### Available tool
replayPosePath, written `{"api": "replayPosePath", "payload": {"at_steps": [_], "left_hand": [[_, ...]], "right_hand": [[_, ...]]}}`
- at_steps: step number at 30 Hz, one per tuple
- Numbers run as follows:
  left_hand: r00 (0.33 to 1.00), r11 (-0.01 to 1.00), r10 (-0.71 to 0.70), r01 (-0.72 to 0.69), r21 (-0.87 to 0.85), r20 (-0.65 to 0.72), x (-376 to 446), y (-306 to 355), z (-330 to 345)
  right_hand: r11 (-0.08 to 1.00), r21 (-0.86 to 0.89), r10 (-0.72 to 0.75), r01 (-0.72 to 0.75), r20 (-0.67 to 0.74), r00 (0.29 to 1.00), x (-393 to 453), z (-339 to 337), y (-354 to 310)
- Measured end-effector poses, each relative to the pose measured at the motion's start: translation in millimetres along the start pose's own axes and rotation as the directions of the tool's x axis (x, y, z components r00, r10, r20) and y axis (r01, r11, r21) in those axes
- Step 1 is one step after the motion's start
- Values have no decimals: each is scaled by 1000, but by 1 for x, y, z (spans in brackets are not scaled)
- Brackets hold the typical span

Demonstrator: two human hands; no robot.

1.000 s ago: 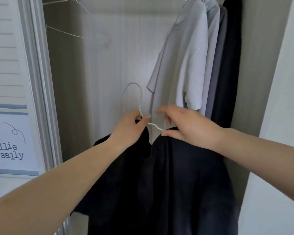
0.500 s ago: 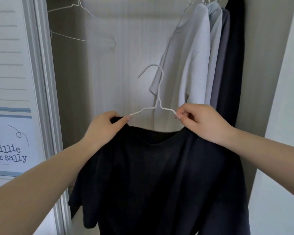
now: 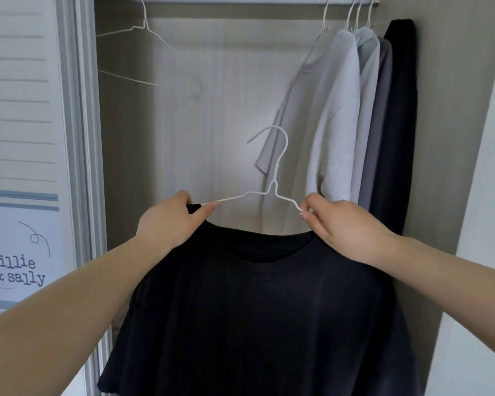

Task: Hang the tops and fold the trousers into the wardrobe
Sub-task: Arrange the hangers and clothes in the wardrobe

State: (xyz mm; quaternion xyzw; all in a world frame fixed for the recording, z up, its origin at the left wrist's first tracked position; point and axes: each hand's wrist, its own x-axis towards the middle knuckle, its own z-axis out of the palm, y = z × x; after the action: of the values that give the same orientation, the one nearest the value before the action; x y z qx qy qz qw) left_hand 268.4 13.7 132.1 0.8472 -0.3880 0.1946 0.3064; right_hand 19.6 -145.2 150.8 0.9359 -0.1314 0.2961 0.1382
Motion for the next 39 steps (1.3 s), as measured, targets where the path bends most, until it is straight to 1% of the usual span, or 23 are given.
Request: {"api": "replayPosePath", "payload": {"at_steps": [4,6,7,9,12,15,18,20,23,26,28,31,35,39], "left_hand": [[991,995,-74,67,71,111,20,1,-15],[982,995,-100,98,23,162,30,7,-23],[977,992,-112,121,-41,180,35,10,-27],[983,969,-98,130,-210,155,48,17,-35],[999,904,-33,44,-424,35,61,29,-46],[998,850,35,-53,-524,-45,73,43,-54],[996,847,86,-90,-524,-32,88,59,-57],[995,842,96,-99,-530,-33,100,68,-59],[994,843,106,-105,-527,-29,125,77,-64],[990,844,130,-140,-519,-55,154,88,-67],[986,840,152,-163,-517,-65,174,96,-69],[980,838,172,-198,-508,-98,201,107,-68],[967,843,217,-254,-474,-133,234,114,-66],[960,849,220,-277,-450,-176,259,119,-65]], "right_hand": [[998,-57,1,-9,-147,989,22,-20,3],[995,-94,5,-23,-185,983,35,-33,3],[995,-100,9,-30,-201,980,42,-38,2],[995,-91,22,-44,-232,973,58,-49,1],[989,-78,100,-123,-257,961,86,-73,11],[966,-59,225,-253,-296,928,116,-99,33],[939,-81,293,-334,-318,902,144,-113,51],[930,-75,319,-359,-313,894,163,-117,59],[914,-99,337,-393,-351,873,194,-124,73],[885,-164,340,-436,-411,845,227,-134,91],[860,-204,352,-467,-425,834,245,-143,102],[839,-207,368,-503,-465,805,270,-154,123],[816,-186,411,-547,-477,777,300,-164,147],[791,-215,418,-573,-496,762,324,-163,166]]}}
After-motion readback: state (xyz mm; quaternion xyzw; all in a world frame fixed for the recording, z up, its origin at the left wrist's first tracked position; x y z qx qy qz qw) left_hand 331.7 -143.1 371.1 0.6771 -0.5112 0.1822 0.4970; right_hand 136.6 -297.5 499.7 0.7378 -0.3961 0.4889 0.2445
